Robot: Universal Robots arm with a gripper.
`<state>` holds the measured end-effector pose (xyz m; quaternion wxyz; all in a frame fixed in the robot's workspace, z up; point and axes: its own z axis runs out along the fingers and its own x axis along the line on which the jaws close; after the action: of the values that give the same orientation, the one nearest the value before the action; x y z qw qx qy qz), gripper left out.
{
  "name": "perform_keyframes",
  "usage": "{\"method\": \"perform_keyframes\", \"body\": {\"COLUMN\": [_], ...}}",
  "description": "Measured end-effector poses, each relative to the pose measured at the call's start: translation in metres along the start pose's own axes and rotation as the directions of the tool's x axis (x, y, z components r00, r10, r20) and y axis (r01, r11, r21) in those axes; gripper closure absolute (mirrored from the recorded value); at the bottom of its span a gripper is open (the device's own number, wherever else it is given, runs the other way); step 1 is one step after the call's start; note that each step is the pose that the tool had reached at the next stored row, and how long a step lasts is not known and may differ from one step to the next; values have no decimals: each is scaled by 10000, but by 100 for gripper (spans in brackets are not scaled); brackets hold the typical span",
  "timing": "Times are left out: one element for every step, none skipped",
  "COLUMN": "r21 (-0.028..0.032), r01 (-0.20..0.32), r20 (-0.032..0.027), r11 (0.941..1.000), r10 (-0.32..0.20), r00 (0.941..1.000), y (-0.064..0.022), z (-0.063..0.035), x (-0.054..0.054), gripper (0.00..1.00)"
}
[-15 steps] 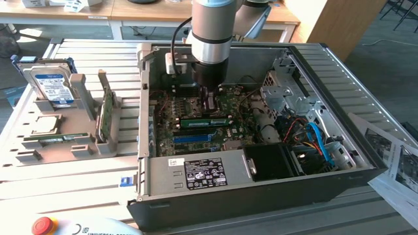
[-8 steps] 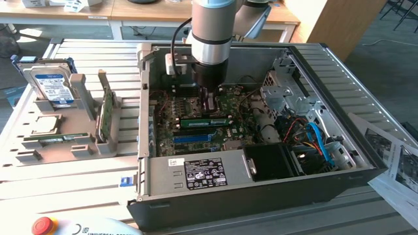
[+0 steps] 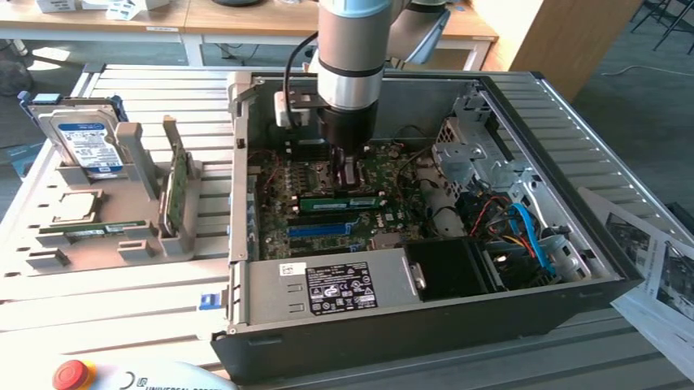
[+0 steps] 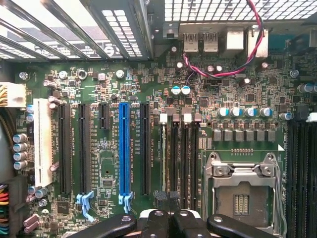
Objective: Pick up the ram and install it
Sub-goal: 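Press down the ram until it locks into place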
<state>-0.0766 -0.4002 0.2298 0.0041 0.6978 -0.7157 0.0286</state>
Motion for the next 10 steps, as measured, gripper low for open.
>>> {"method": "perform_keyframes", "body": {"r21": [0, 0, 0, 0, 0, 1, 1, 1, 1, 0], "r01": [0, 0, 0, 0, 0, 0, 0, 0, 0, 0], "r20": [-1, -2, -1, -1, 0, 0, 0, 0, 1, 0], "r11": [10000, 10000, 10000, 10000, 10000, 10000, 10000, 10000, 10000, 10000], "r10": [0, 0, 0, 0, 0, 0, 0, 0, 0, 0], "r00": [10000, 10000, 10000, 10000, 10000, 10000, 10000, 10000, 10000, 10000], "y": [0, 0, 1, 0, 0, 1, 1, 2, 3, 3], "z": [3, 3, 3, 3, 4, 5, 6, 8, 10, 12], "x": [0, 0, 0, 0, 0, 0, -1, 0, -1, -1], "gripper": [89, 89, 89, 89, 89, 89, 89, 89, 89, 89]}}
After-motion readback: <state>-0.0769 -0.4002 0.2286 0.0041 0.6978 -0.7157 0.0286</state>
